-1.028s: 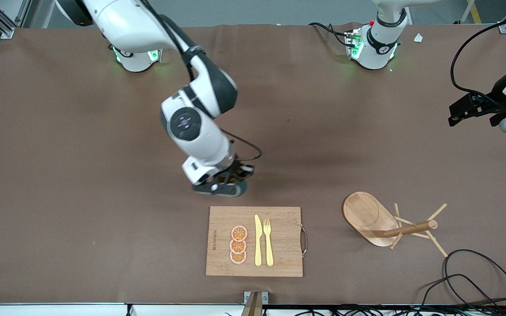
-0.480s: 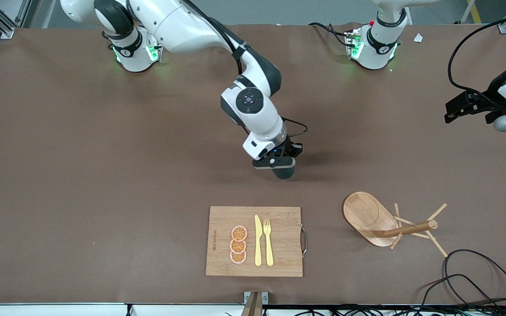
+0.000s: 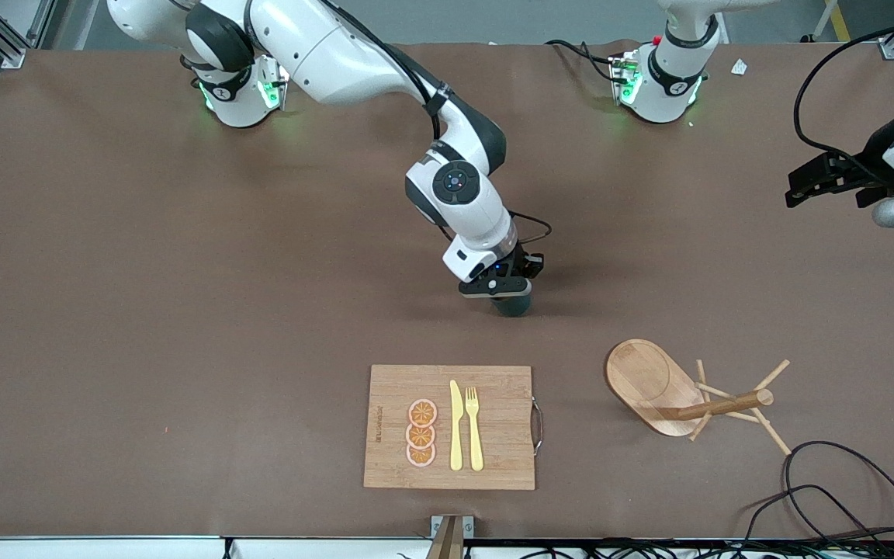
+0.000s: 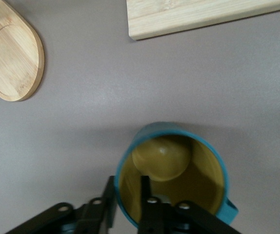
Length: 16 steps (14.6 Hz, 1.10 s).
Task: Pass cup and hang on rack
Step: 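Carry the teal mug with the right gripper and set it mid-table, then open the right gripper and withdraw while the left gripper reaches the mug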
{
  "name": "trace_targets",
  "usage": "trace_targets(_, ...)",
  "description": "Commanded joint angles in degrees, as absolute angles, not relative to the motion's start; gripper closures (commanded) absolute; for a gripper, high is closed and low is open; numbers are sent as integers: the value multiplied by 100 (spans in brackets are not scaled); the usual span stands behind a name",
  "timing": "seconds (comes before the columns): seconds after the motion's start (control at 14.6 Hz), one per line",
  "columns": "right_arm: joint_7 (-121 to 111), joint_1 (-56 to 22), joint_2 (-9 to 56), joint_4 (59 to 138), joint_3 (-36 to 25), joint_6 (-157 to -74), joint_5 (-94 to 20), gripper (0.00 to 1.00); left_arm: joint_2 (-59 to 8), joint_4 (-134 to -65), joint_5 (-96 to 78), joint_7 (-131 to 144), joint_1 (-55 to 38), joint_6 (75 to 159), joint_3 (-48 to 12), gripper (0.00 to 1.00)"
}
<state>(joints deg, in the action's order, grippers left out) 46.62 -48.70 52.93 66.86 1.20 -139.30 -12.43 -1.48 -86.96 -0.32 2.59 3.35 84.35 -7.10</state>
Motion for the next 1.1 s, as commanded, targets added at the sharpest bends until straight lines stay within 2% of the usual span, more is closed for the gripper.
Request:
trace_targets(0.0, 4720, -4834, 5204, 6574, 88, -13869, -1292, 34, -105, -8648, -79, 316, 360, 8323, -703, 0)
trace_targets(0.07, 4711, -4834, 5134, 6583, 36, -13869, -1275, 19, -114, -8648, -70, 325, 360, 8323, -703, 0)
trace_targets(0.14, 4702, -4834, 5072, 6583, -61, -13860, -1257, 0, -123, -8640, -88, 325, 352, 8323, -703, 0)
trace_targets(0.27, 4641, -4764, 5001, 6583, -306, -13825, -1248, 0, -123, -8631, -114, 334, 352, 8323, -703, 0)
trace_targets(0.48, 4186, -4397, 4712, 6566, -676, -12985, -1257, 0, -132, -8543, -79, 693, 325, 8323, -738, 0)
trace_targets(0.75, 2911, -3123, 4176, 6583, -642, -12166, -1336, 0, -298, -8543, -53, 1466, 89, 8349, -878, 0)
trace_targets(1.03, 1402, -1919, 3894, 6609, -650, -11507, -1336, 0, -623, -8333, 17, 2677, -639, 8464, -958, 0)
